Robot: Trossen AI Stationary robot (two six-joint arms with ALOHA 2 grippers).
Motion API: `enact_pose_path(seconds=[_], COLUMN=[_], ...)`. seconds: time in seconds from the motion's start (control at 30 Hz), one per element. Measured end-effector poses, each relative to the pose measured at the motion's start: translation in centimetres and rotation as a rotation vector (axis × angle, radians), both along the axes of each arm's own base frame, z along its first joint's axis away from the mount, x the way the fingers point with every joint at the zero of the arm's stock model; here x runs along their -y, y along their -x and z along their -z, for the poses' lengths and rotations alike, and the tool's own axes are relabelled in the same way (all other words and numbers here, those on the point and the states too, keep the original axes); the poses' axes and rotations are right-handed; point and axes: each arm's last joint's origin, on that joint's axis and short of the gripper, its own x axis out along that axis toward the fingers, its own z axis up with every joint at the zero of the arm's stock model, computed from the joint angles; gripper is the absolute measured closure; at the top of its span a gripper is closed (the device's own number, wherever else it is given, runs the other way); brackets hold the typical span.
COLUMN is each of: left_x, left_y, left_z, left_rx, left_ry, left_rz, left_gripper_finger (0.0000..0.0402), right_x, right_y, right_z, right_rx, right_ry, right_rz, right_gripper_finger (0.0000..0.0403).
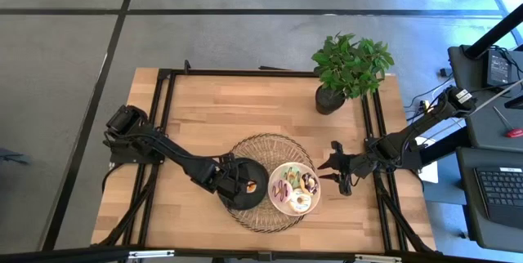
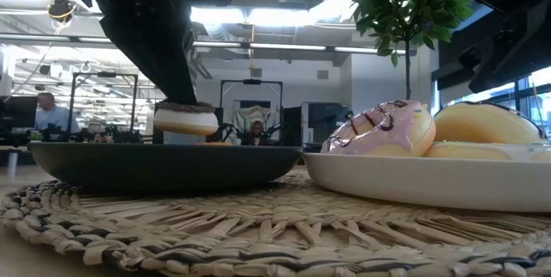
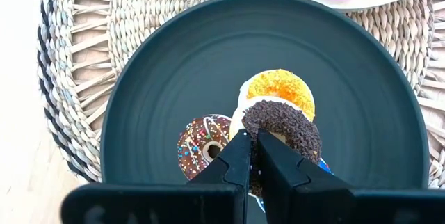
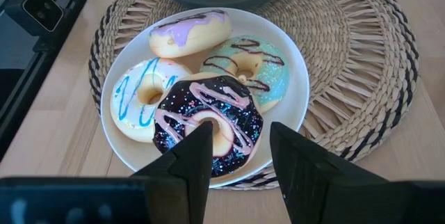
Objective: Pick & Place donuts
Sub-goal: Put the small dark brown donut into the black plate
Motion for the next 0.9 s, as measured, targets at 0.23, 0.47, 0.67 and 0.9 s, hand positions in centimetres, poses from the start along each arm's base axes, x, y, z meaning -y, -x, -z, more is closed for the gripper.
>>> enact_pose_path(seconds=[0.23,0.47,0.67,0.9], left_x=[0.0,0.04,0.01,0.01], left_y=[0.01,0.06,0.04,0.04], left_z=[0.01,0.04,0.03,0.03], left_rx=[0.001,-0.011,-0.006,-0.004], left_ry=[0.009,0.025,0.012,0.019], left_rz=[-0.011,-0.006,-0.006,-0.019], left_gripper_finger=[0.0386,0.0386,0.0386,0.0385], right_x=[0.0,0.01,0.0,0.01], right_y=[0.0,0.0,0.0,0.0], right_z=[0.0,0.0,0.0,0.0], right_rx=[0.0,0.0,0.0,0.0], right_ry=[0.0,0.0,-0.001,-0.001], right_rz=[0.0,0.001,0.0,0.001], right_gripper_finger=[0.0257,0.0257,0.0257,0.0257])
